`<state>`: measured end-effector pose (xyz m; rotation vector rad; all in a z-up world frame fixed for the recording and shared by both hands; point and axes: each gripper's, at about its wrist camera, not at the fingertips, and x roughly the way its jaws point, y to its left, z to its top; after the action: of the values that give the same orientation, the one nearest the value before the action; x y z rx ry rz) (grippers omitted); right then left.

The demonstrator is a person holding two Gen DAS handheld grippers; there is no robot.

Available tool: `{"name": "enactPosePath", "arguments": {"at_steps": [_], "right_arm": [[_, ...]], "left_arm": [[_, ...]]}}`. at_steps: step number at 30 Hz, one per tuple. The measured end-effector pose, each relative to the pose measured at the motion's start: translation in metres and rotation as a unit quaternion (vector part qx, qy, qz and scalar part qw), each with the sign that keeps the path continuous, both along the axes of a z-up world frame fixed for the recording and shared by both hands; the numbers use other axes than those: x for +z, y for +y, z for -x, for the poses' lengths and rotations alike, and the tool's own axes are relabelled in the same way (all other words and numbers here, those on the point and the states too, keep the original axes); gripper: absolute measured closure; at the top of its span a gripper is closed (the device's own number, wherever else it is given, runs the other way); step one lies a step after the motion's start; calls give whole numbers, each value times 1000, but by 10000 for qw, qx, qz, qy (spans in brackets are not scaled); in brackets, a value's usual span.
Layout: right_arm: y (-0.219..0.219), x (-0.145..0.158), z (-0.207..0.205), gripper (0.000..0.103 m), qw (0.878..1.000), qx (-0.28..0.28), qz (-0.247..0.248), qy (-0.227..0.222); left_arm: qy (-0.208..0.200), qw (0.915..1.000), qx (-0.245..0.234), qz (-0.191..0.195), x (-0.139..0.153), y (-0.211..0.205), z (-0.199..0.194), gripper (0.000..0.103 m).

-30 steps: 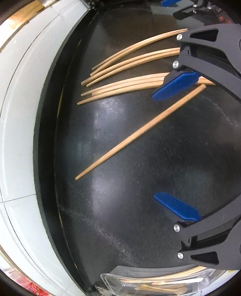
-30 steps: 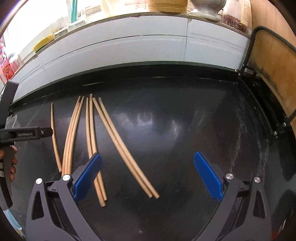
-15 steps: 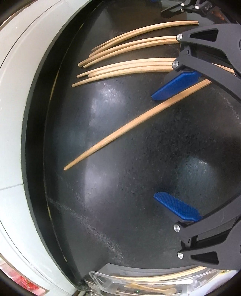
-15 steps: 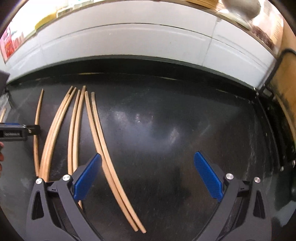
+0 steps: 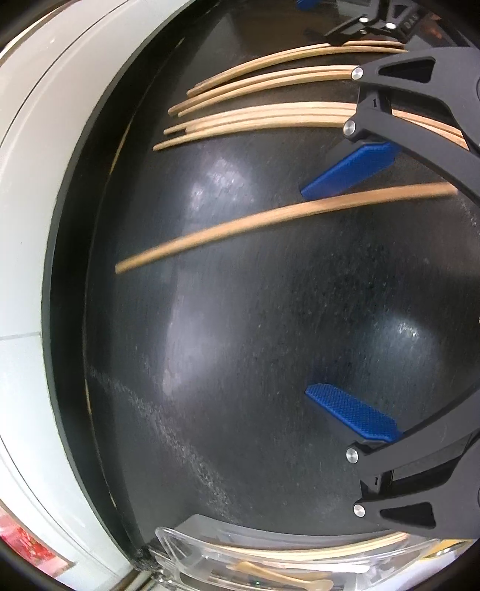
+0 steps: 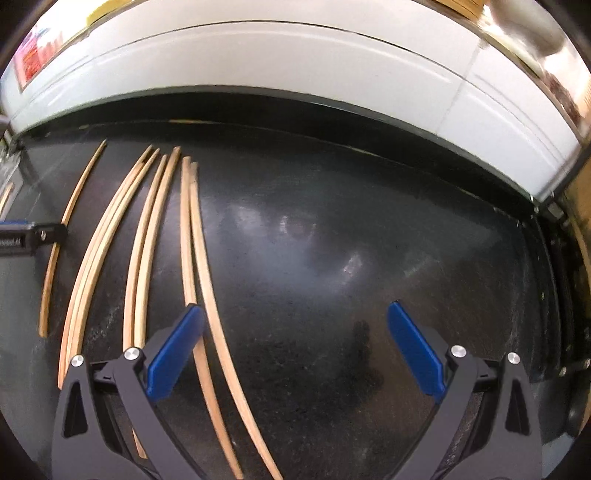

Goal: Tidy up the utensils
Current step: 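Move both grippers back over the loose chopsticks on the counter, then grasp a chopstick with the right gripper while the left grasps another chopstick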

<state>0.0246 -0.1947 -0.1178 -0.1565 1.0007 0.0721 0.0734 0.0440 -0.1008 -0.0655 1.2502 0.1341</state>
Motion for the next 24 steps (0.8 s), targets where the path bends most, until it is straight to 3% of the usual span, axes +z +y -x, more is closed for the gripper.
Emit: {"name": "enactPosePath", "arguments": {"at_steps": [4, 6, 10, 15, 20, 24], "right_arm": [[6, 0, -2, 7, 9998, 198, 5, 75], [12, -4, -6, 7, 9991, 334, 118, 239], [6, -3, -18, 7, 9988, 206, -226, 378], [1, -1, -25, 6, 9971, 145, -482, 576], [6, -1, -27, 5, 9966, 204, -514, 608], [9, 1, -29, 5, 9965, 220, -506, 622]], "left_arm": [[53, 9999, -4, -93, -2, 6, -12, 5], [50, 9990, -318, -312, 1, -2, -21, 5], [63, 9965, -719, -430, 2, -11, -35, 5], [321, 9984, -305, -337, 4, -7, -46, 5], [308, 9995, -12, 28, -3, 1, -46, 5], [265, 9996, 91, 39, -3, 0, -43, 5]]}}
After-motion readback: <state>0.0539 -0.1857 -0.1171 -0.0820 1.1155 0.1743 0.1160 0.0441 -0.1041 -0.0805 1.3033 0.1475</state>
